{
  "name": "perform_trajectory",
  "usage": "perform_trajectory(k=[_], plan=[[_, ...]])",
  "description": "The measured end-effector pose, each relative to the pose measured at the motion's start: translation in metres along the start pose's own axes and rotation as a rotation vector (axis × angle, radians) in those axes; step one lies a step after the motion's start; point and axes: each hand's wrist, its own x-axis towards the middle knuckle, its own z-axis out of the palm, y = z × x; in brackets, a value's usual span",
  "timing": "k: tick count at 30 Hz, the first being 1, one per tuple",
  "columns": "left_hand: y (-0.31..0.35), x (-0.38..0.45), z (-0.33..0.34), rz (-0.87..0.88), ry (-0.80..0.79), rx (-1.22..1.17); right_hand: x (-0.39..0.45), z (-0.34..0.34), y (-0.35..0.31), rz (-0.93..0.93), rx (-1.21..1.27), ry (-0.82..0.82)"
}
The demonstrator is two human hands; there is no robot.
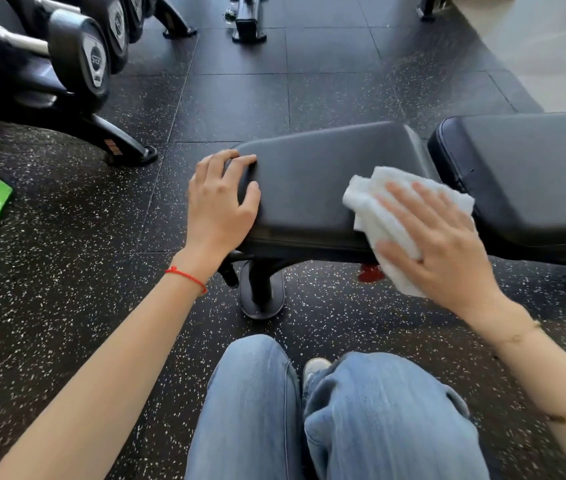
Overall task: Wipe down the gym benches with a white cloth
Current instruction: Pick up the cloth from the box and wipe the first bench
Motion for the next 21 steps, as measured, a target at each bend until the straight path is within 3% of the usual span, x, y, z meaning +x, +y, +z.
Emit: perform_trajectory(k=[2, 5, 7, 10, 13, 17, 21], plan=[[0.005, 0.001, 0.000, -0.027, -0.008, -0.004, 0.028, -0.002, 0.005, 0.043, 0.064, -0.033], [0.019, 0.000, 0.004, -0.063, -0.023, 0.041, 0.087, 0.012, -0.007, 0.259, 0.125, -0.282], [0.023, -0.002, 0.006, -0.071, -0.016, 0.092, 0.102, 0.022, -0.025, 0.247, 0.126, -0.376], [0.023, -0.004, 0.007, -0.069, -0.003, 0.116, 0.074, 0.015, -0.041, 0.116, 0.223, -0.344], [0.022, -0.005, 0.009, -0.063, 0.014, 0.121, 0.051, 0.004, -0.013, 0.157, 0.248, -0.315], [0.026, -0.005, 0.008, -0.086, 0.024, 0.126, 0.108, 0.020, 0.037, 0.280, 0.132, -0.328], [0.027, -0.005, 0.009, -0.094, 0.023, 0.133, 0.163, 0.049, -0.004, 0.205, 0.115, -0.437]])
